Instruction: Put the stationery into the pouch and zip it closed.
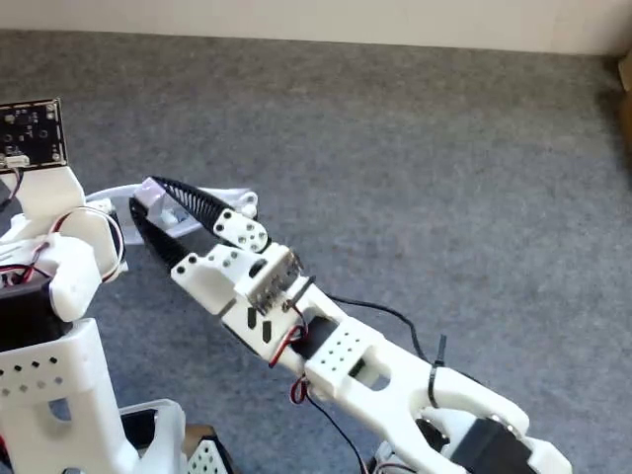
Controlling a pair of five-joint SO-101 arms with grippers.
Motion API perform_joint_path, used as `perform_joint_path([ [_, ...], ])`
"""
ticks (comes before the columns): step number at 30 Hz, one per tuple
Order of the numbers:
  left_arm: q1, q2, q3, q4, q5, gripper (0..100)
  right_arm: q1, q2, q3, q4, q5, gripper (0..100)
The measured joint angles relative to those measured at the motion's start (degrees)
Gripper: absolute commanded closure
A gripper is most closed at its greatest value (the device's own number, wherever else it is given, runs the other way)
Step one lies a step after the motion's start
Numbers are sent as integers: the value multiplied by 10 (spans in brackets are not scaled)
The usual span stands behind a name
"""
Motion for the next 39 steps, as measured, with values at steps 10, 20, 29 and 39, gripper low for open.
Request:
perform_joint_path([
  [10,3,0,1,0,0,993,10,41,-6,-2,3,914],
  [20,3,0,1,-1,0,993,10,41,-6,-2,3,860],
  [29,3,0,1,-1,0,993,10,41,-6,-2,3,860],
  [39,3,0,1,-1,0,993,11,-12,43,4,1,860],
])
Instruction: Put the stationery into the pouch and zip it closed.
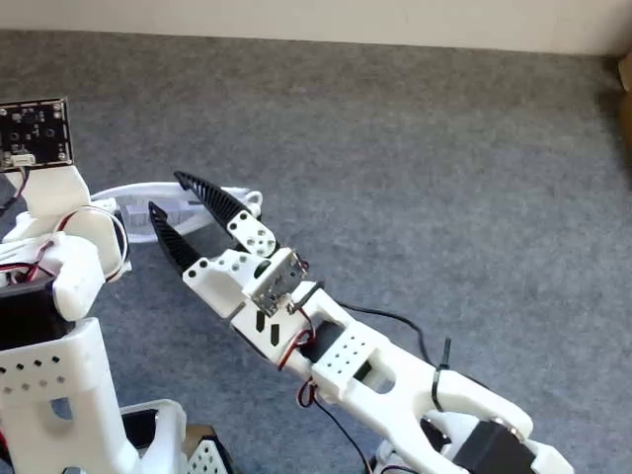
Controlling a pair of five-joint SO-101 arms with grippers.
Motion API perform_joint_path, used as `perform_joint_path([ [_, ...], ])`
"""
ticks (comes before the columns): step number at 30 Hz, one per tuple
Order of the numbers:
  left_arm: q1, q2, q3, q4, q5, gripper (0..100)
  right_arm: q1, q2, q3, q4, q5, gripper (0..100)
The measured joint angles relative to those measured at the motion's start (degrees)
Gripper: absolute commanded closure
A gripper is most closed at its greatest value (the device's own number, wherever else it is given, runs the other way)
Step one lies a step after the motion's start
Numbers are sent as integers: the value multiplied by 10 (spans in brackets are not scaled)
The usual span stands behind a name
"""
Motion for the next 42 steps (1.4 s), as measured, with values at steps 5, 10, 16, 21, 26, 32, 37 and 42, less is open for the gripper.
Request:
perform_joint_path([
  [5,0,0,0,0,0,993,4,-27,-1,71,1,860],
  [10,1,0,0,0,0,993,19,-85,-1,165,1,860],
  [16,0,0,0,0,0,993,45,-202,0,308,0,860],
  [21,0,0,0,0,0,994,48,-291,0,421,0,860],
  [26,0,0,0,0,0,994,48,-337,0,515,0,860],
  [32,-18,-2,0,1,1,994,49,-367,0,629,-41,860],
  [37,-69,-6,2,3,4,993,83,-374,1,713,-93,860],
  [42,-127,-5,-9,3,43,993,92,-375,1,738,-132,860],
])
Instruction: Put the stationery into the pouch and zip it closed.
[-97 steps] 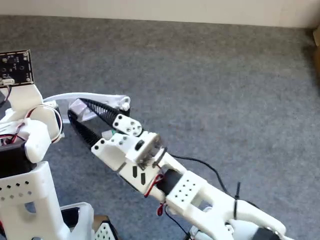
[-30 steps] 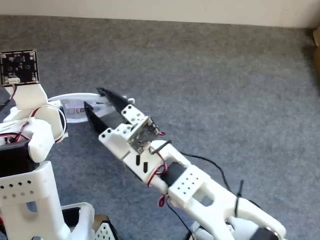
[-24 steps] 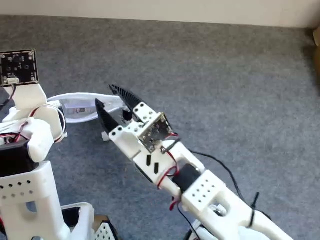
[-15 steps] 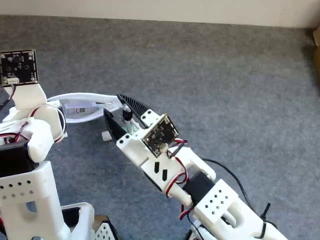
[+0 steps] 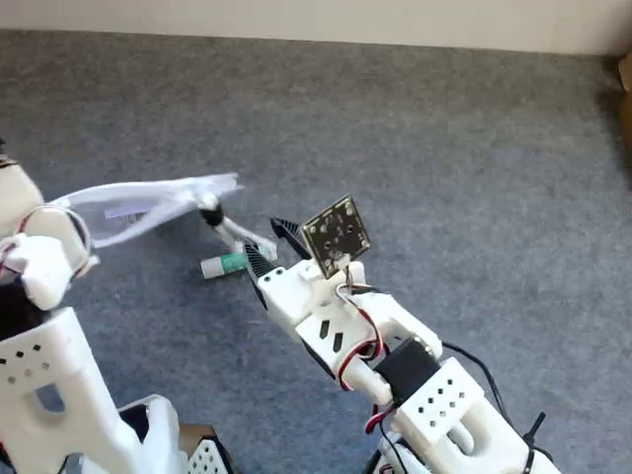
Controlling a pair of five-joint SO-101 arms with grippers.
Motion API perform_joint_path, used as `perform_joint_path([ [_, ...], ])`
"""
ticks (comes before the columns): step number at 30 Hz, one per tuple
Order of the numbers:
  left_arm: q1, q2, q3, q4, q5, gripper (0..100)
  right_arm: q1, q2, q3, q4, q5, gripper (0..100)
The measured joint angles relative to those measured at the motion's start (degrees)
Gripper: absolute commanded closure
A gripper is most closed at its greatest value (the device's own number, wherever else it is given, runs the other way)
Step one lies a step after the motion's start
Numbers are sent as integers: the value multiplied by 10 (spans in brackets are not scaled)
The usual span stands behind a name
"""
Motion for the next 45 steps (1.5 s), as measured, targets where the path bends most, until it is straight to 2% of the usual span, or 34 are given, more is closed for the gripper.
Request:
perform_joint_path([
  [3,-27,0,0,0,5,993,-1,0,0,3,-14,860],
  [8,-35,1,-2,0,9,993,-6,23,0,3,-47,860],
  [19,-35,1,-2,0,9,993,-9,310,-57,4,-169,860],
  [29,-35,1,-2,0,9,993,-9,476,-247,166,-331,856],
  [35,-35,1,-2,0,9,993,-9,542,-305,178,-373,856],
  [45,-35,1,-2,0,9,993,0,645,-389,179,-393,856],
])
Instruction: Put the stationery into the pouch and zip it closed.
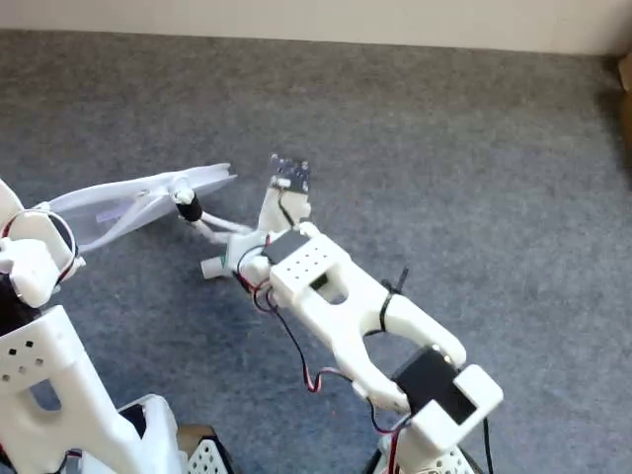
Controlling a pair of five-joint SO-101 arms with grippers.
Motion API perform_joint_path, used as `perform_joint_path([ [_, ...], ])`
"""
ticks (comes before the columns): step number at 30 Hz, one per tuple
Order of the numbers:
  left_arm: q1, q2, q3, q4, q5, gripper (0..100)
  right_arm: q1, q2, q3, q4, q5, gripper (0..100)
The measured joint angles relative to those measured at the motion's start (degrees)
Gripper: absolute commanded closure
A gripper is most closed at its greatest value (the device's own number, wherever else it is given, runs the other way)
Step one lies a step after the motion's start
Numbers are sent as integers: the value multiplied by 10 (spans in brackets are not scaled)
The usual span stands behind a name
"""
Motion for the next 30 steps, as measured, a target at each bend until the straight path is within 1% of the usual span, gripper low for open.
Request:
perform_joint_path([
  [4,0,0,0,0,0,993,18,40,-38,0,-13,856],
  [19,1,0,0,0,0,993,30,171,-147,-4,-15,856],
  [30,1,0,0,0,0,993,36,220,-220,60,-16,856],
])
